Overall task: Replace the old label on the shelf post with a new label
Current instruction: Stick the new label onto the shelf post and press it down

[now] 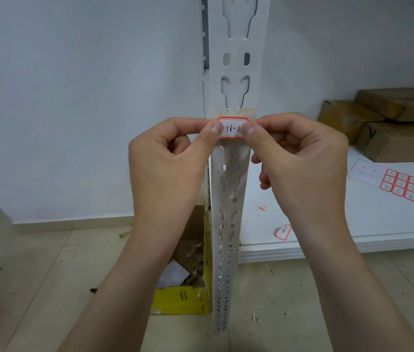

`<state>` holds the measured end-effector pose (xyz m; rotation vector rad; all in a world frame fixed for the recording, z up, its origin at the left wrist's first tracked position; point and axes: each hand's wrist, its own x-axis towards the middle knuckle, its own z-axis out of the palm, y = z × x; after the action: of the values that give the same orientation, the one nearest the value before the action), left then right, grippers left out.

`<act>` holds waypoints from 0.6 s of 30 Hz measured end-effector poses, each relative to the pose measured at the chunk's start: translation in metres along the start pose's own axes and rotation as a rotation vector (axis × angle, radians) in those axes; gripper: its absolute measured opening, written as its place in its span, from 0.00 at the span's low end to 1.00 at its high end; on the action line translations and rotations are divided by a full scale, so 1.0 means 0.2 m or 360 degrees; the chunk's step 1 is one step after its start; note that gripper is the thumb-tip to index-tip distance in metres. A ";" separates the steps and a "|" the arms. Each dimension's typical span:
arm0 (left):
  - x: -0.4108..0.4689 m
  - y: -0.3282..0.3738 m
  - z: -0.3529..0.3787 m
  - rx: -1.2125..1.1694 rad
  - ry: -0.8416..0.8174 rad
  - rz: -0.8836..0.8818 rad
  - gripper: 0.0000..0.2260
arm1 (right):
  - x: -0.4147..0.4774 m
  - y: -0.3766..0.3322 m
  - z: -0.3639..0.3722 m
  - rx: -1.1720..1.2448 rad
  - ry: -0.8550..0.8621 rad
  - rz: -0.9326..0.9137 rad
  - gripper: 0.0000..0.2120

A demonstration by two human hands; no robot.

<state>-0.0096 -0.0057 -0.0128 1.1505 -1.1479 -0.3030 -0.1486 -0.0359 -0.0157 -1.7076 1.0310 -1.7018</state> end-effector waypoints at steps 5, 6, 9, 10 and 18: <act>0.01 0.00 0.00 0.0039 0.0015 0.0051 0.02 | 0.01 0.02 0.00 -0.0039 0.0033 -0.0043 0.06; 0.01 0.00 0.00 0.0043 0.0016 0.0063 0.02 | 0.01 0.02 0.01 -0.0044 0.0040 -0.0054 0.06; 0.00 -0.01 0.01 0.0053 0.0043 0.0086 0.02 | 0.00 0.02 0.01 -0.0061 0.0067 -0.0076 0.06; 0.00 -0.01 0.02 0.0050 0.0055 0.0086 0.01 | 0.00 0.02 0.01 -0.0070 0.0072 -0.0084 0.06; 0.00 -0.02 0.03 0.0076 0.0122 0.0122 0.02 | 0.00 0.02 0.02 -0.0125 0.0104 -0.0152 0.07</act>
<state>-0.0140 -0.0106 -0.0163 1.1471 -1.1339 -0.1720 -0.1449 -0.0394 -0.0196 -1.7873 1.0744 -1.8094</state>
